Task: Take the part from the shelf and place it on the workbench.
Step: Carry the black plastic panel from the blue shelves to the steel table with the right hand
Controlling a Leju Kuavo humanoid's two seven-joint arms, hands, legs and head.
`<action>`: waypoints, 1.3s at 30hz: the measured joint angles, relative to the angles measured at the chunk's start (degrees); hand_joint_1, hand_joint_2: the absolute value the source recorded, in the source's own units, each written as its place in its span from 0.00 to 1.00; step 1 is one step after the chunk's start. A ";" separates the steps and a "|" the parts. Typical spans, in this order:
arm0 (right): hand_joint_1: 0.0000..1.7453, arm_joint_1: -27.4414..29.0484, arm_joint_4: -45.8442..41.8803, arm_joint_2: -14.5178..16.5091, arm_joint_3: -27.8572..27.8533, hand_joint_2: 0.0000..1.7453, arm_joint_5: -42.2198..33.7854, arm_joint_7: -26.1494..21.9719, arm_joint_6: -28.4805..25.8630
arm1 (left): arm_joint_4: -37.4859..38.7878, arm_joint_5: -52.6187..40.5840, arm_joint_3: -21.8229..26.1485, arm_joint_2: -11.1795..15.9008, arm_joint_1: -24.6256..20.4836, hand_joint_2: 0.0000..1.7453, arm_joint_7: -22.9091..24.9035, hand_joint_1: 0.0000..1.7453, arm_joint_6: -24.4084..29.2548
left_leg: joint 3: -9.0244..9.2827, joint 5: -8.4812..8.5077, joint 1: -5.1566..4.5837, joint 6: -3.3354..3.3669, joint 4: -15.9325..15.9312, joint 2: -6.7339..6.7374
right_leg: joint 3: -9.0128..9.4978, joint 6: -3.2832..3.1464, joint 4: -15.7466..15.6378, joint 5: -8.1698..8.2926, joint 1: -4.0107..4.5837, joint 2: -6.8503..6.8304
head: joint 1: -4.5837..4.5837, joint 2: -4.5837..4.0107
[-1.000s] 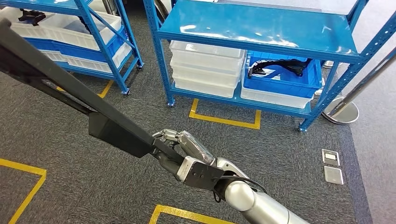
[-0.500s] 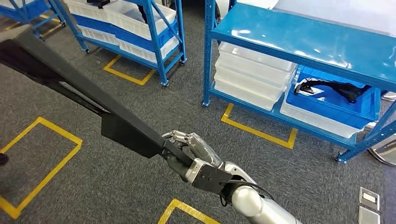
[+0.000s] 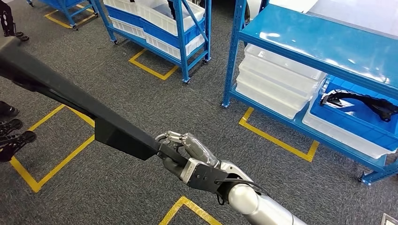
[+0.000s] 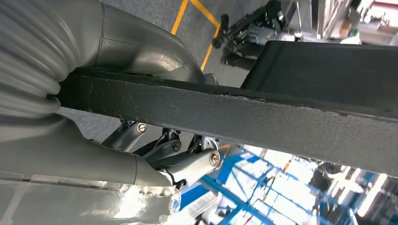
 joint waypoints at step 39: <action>1.00 0.38 -0.49 0.30 0.27 1.00 1.70 1.34 0.41 | 0.02 -0.17 -1.05 0.60 0.06 1.00 0.19 0.00 -1.07 | 0.23 0.68 -0.24 3.17 -2.07 -4.56 | -5.60 1.35 12.88 -7.07 0.12 5.07 | 1.87 0.00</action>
